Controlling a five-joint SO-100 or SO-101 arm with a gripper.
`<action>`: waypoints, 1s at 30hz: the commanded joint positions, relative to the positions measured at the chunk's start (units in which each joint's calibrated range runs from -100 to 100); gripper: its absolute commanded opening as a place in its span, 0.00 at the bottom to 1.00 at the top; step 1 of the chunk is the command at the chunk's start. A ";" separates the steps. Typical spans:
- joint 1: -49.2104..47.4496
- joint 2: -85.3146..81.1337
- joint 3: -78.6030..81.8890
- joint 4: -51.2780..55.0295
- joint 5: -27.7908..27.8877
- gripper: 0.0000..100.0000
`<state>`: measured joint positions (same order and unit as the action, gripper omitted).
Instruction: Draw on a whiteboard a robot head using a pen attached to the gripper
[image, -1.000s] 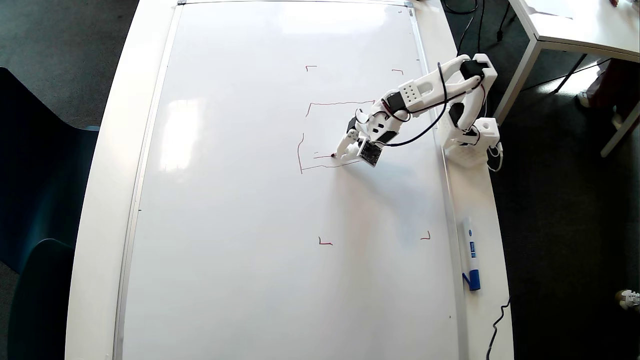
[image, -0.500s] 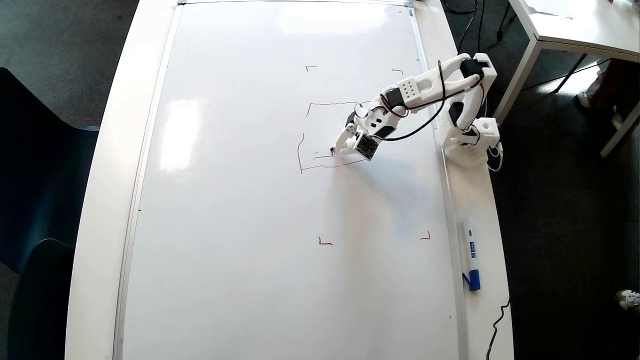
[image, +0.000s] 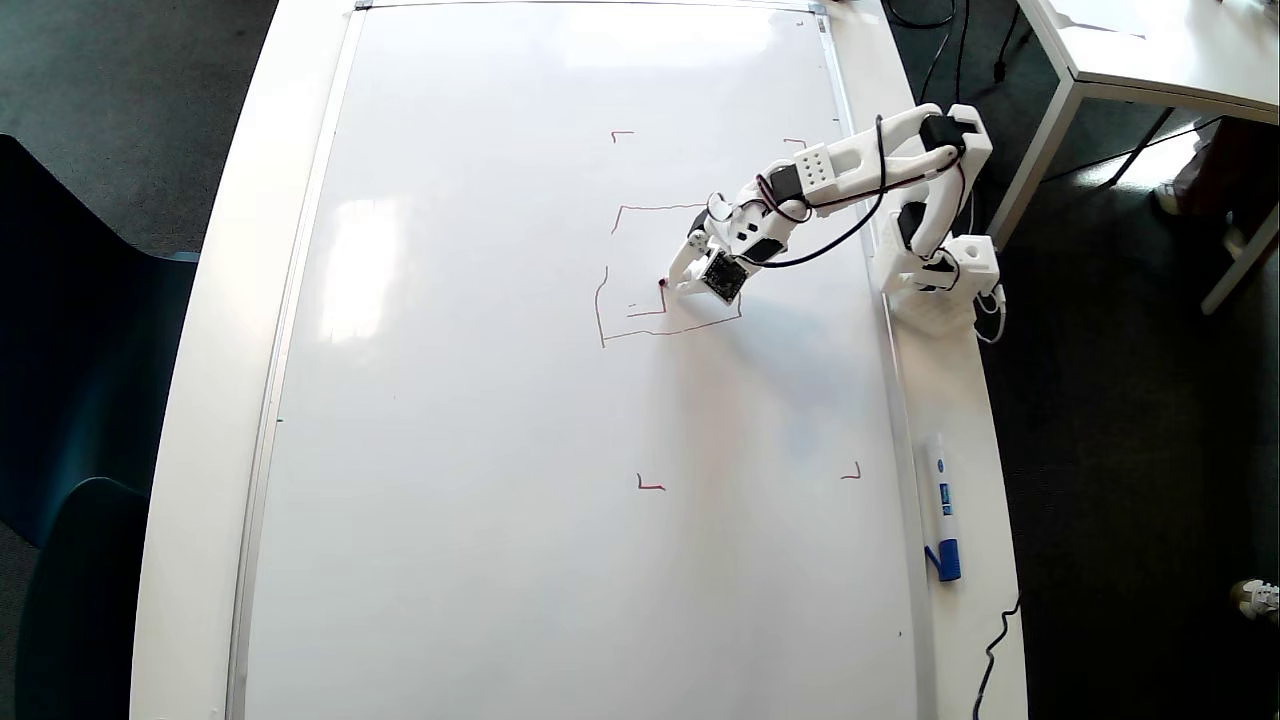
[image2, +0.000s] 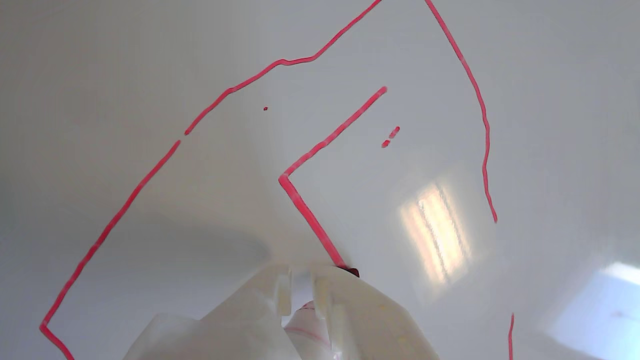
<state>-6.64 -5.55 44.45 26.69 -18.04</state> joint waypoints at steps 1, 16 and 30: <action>0.78 -2.04 0.17 0.50 0.24 0.01; 0.63 0.22 -2.73 -0.36 0.24 0.01; 0.19 11.63 -16.90 -0.28 0.24 0.01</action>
<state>-6.33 4.11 31.75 26.86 -18.04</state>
